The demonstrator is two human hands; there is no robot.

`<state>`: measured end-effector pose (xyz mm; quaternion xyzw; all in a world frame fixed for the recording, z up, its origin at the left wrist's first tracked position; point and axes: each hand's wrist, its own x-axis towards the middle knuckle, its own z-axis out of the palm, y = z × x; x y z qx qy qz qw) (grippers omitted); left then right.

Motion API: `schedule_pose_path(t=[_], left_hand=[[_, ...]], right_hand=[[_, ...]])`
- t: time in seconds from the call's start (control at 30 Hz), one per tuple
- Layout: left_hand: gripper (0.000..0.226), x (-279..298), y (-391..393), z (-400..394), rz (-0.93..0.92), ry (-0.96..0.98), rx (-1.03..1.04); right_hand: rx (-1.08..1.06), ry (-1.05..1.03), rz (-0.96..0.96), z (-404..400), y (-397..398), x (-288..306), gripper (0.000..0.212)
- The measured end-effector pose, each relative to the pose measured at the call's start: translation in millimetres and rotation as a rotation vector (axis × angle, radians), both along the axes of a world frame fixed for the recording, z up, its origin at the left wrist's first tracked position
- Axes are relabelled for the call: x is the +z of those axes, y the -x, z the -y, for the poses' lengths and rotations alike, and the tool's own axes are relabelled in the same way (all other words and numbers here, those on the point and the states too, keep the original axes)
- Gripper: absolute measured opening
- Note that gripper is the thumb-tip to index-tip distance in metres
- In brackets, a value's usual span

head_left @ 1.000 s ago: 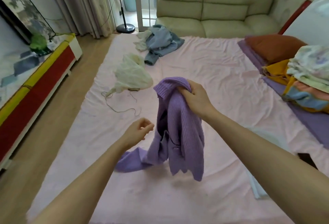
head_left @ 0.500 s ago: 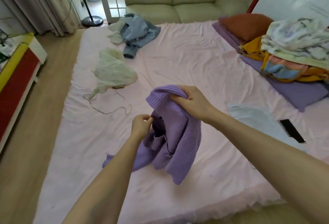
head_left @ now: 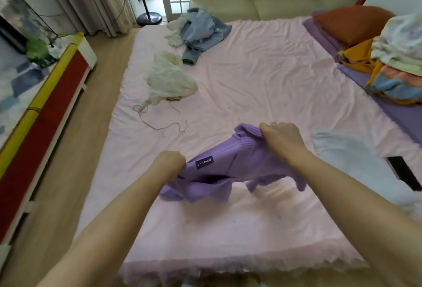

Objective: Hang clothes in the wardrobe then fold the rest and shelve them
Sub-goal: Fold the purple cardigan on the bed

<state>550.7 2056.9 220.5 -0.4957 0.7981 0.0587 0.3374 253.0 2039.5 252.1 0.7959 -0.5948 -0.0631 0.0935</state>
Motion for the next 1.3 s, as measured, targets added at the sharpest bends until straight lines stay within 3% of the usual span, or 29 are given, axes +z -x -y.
schedule_pose_path(t=[0.07,0.1,0.17,0.27,0.33,0.47,0.6,0.67,0.73,0.83,0.93,1.03,1.17,1.3], left_hand=[[0.015,-1.3,-9.3,0.8,0.029,-0.103,0.14],[0.015,-2.5,-18.4,1.0,-0.063,-0.204,0.26],[0.014,4.1,-32.1,-1.6,-0.386,-0.36,0.514],[0.017,32.5,-26.4,-13.2,-0.983,-0.357,0.69],[0.025,59.8,-11.1,-17.8,-1.149,-0.483,0.722],[0.038,111.6,1.5,-5.1,-1.007,-0.625,0.711],[0.045,117.2,-4.6,9.3,-0.937,-0.569,0.749],[0.054,95.1,-8.5,13.2,-0.66,-0.456,0.615],[0.043,53.4,-11.4,17.2,-0.349,-0.275,0.416],[0.018,-20.9,-11.7,18.7,-0.276,-0.114,0.357],[0.021,-72.3,-3.6,18.7,-0.229,0.085,0.298],[0.022,-118.8,-4.6,32.0,-0.328,0.216,0.419],[0.016,-182.3,-1.8,56.5,-0.883,0.208,0.859],[0.017,-224.8,8.4,79.8,-1.007,0.225,0.977]], right_hand=[[-0.017,-0.074,-0.043,-4.6,-4.3,-1.3,0.023],[-0.026,-0.097,-0.083,-4.8,-2.2,-0.1,0.025],[-0.036,-0.121,-0.144,-10.3,3.7,6.2,0.026],[-0.096,-0.193,-0.265,-15.3,9.1,17.8,0.031],[-0.176,-0.327,-0.337,-15.5,9.9,25.9,0.031],[-0.287,-0.563,-0.414,-1.8,8.7,37.9,0.035],[-0.208,-0.414,-0.24,1.5,-3.0,33.1,0.039],[-0.173,-0.32,-0.116,-2.4,-7.5,17.2,0.034],[-0.186,-0.318,-0.012,-7.8,-8.6,-13.4,0.033],[-0.254,-0.362,0.113,-13.3,-9.3,-69.0,0.029],[-0.303,-0.358,0.111,-16.8,-7.1,-118.8,0.024],[-0.388,-0.359,0.171,-8.8,-2.9,-159.5,0.019],[-0.575,-0.334,0.516,26.7,-8.3,-213.4,0.017],[-0.533,-0.322,0.553,65.3,-29.2,-255.5,0.017]])
